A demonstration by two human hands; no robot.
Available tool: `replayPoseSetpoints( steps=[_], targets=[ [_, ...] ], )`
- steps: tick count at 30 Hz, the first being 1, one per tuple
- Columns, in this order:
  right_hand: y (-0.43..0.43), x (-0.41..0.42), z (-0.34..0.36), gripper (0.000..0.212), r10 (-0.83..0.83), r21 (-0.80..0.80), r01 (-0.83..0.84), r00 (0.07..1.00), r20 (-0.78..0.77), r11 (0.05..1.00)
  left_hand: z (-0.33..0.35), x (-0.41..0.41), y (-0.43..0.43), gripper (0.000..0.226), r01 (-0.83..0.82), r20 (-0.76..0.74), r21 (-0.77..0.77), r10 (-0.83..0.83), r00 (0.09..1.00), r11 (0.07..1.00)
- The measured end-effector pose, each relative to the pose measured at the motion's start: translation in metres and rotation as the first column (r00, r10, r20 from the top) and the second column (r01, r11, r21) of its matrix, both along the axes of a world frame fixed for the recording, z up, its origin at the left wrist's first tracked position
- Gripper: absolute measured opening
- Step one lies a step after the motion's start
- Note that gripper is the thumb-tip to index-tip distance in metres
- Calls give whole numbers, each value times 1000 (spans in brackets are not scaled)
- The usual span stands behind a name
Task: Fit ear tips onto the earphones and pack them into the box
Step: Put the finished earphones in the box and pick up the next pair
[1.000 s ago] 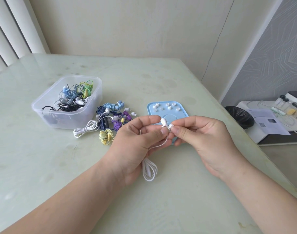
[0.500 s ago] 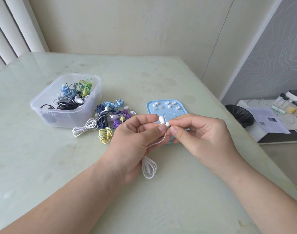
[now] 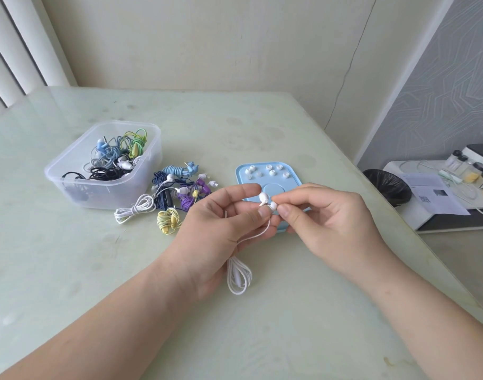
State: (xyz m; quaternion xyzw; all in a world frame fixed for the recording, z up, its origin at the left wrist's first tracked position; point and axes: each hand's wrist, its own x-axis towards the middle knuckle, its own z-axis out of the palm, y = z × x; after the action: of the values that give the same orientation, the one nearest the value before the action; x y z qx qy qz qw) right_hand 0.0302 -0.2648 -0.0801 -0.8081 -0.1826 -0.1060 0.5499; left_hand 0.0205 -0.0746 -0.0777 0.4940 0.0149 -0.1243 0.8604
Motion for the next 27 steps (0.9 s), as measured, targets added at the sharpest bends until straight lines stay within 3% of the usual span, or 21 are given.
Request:
replayPoseSetpoints(
  steps=[2, 5, 7, 10, 13, 19, 27],
  targets=[
    [0, 1, 1, 17, 30, -138, -7, 986, 165, 990, 0, 0, 0, 34, -10, -16, -6, 10, 1000, 1000],
    [1, 1, 3, 18, 70, -193, -19, 962, 263, 981, -2, 0, 1, 32, -27, -32, -7, 26, 999, 1000],
    [2, -1, 2, 16, 43, -107, -25, 984, 175, 994, -1, 0, 1, 34, -28, -26, -4, 27, 999, 1000],
    [2, -3, 3, 7, 4, 161, 17, 991, -133, 987, 0, -1, 0, 37, -17, 1, 18, 17, 1000, 1000],
    [1, -2, 4, 9, 1, 251, 58, 973, -231, 966, 0, -1, -2, 38, -35, 20, 32, 35, 999, 999],
    [0, -1, 7, 8, 69, 282, 16, 954, -291, 959, 3, -5, -3, 37, -101, 110, 150, 85, 990, 984],
    [1, -2, 6, 11, 121, 284, -63, 974, -193, 957, 8, -9, -3, 33, -82, 78, 107, 74, 994, 991]
  ],
)
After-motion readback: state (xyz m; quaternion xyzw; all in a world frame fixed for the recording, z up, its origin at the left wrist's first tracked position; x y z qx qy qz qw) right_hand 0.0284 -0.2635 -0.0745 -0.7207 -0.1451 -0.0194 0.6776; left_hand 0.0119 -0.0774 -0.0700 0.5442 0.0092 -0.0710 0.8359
